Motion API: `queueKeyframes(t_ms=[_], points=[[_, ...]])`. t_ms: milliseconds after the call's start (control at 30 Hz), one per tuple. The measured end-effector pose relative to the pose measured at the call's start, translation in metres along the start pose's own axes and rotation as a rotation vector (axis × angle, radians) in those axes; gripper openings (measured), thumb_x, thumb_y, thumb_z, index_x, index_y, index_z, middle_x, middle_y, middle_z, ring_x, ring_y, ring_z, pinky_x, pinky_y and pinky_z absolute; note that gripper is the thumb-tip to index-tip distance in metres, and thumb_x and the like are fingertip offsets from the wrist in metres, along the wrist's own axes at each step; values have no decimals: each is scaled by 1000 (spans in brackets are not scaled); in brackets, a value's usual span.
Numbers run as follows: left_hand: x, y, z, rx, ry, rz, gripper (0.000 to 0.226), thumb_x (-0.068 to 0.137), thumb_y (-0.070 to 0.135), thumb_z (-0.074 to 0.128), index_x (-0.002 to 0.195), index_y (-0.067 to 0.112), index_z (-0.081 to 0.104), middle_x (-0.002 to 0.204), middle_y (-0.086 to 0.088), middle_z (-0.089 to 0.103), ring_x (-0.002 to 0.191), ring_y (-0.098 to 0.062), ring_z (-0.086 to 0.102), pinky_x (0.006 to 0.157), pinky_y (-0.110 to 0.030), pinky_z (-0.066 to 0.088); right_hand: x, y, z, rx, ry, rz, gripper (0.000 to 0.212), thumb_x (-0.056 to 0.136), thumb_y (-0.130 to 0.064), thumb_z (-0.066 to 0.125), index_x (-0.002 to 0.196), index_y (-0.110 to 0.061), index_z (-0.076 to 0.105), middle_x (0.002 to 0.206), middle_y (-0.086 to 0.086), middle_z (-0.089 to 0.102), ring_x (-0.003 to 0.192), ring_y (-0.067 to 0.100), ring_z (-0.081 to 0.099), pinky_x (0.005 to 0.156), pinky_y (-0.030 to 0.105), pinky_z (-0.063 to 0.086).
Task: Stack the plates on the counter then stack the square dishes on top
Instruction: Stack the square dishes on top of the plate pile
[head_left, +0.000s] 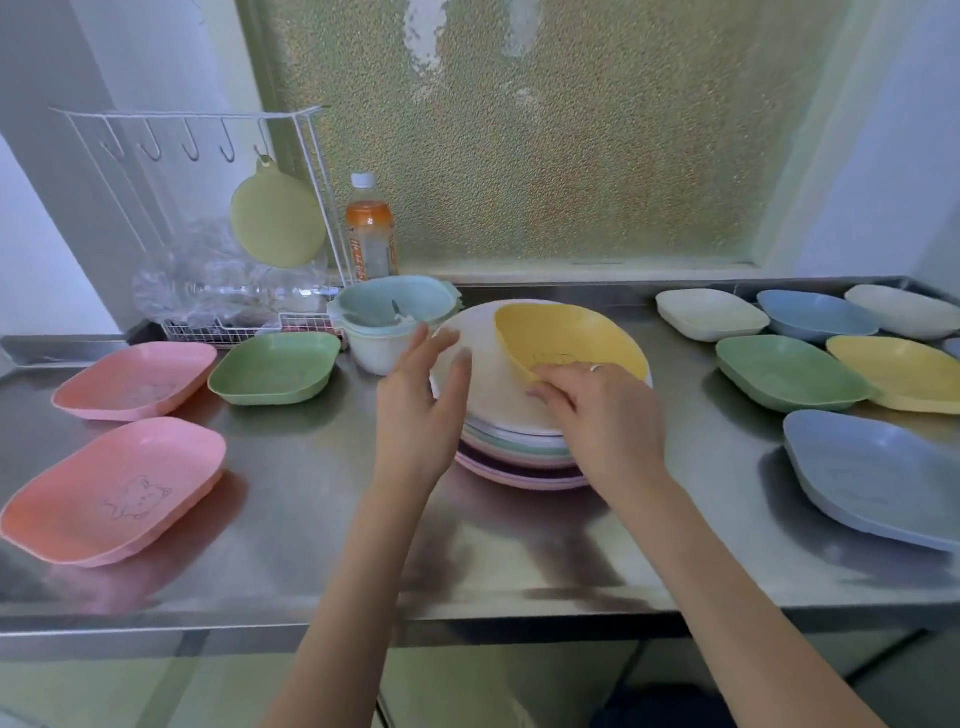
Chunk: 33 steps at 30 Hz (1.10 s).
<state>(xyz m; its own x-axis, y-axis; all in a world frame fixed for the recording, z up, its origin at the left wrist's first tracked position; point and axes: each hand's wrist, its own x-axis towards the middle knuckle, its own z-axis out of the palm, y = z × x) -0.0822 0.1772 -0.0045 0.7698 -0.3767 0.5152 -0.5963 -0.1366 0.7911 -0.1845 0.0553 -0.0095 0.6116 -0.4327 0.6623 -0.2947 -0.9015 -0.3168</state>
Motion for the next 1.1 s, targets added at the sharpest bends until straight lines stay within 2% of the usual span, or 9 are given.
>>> queueKeyframes(t_ms=[100, 200, 300, 433, 500, 567, 633, 733, 1100], points=[[1, 2, 19, -46, -20, -79, 22, 98, 24, 44, 80, 20, 57, 73, -1, 56, 71, -10, 49, 95, -18, 41, 0, -14, 3, -45, -31, -43, 17, 88, -34, 59, 99, -31, 72, 82, 2, 73, 83, 28, 63, 56, 28, 36], [3, 0, 29, 9, 2, -99, 31, 98, 19, 43, 72, 8, 55, 61, -7, 53, 64, -21, 40, 105, -41, 35, 3, -28, 11, -88, -138, -37, 24, 93, -35, 46, 98, -31, 69, 84, 2, 70, 86, 27, 60, 56, 30, 36], [4, -5, 32, 28, -19, -32, 27, 97, 10, 43, 88, -2, 65, 68, 15, 48, 76, -17, 47, 111, -32, 26, 6, -32, 15, -114, -137, -19, 31, 95, -39, 41, 94, -27, 69, 81, 5, 69, 81, 29, 61, 54, 30, 32], [1, -14, 20, -14, 3, -25, 26, 98, 13, 43, 106, 6, 67, 99, 8, 60, 96, 2, 55, 93, -13, 31, 1, -23, 19, -32, 54, -47, 30, 92, -40, 49, 115, -30, 65, 94, -2, 73, 80, 26, 65, 53, 29, 44], [3, -31, 5, 32, 89, -89, 26, 97, 14, 47, 115, 8, 65, 112, -7, 66, 108, -13, 55, 85, -16, 34, -6, -9, 16, 55, 272, 37, 32, 92, -34, 48, 120, -27, 62, 107, -6, 70, 83, 23, 65, 59, 30, 49], [13, -61, -13, 216, 105, -139, 29, 92, 11, 52, 119, 4, 61, 120, -19, 61, 116, -33, 52, 94, -31, 38, -13, 13, 15, 107, 405, 151, 36, 94, -27, 43, 127, -22, 56, 121, -3, 65, 90, 24, 62, 78, 30, 47], [25, -92, -28, 491, 40, -201, 38, 84, 8, 58, 121, -2, 56, 120, -26, 58, 118, -45, 47, 100, -48, 37, -21, 35, 19, 241, 391, 324, 45, 95, -26, 39, 138, -16, 44, 138, 3, 52, 113, 23, 53, 98, 28, 34], [35, -112, -41, 724, 17, -286, 37, 75, 6, 58, 111, -3, 59, 112, -27, 61, 114, -44, 48, 98, -50, 37, -26, 47, 26, 520, 218, 623, 52, 99, -35, 32, 148, -20, 21, 154, -4, 25, 140, 15, 25, 107, 22, 17], [58, -125, -39, 854, 20, -362, 17, 90, 5, 49, 103, -2, 58, 109, -26, 60, 111, -38, 44, 84, -43, 36, -27, 42, 31, 674, 222, 715, 47, 101, -36, 26, 146, -26, 25, 152, -9, 29, 138, 10, 26, 115, 33, 21]])
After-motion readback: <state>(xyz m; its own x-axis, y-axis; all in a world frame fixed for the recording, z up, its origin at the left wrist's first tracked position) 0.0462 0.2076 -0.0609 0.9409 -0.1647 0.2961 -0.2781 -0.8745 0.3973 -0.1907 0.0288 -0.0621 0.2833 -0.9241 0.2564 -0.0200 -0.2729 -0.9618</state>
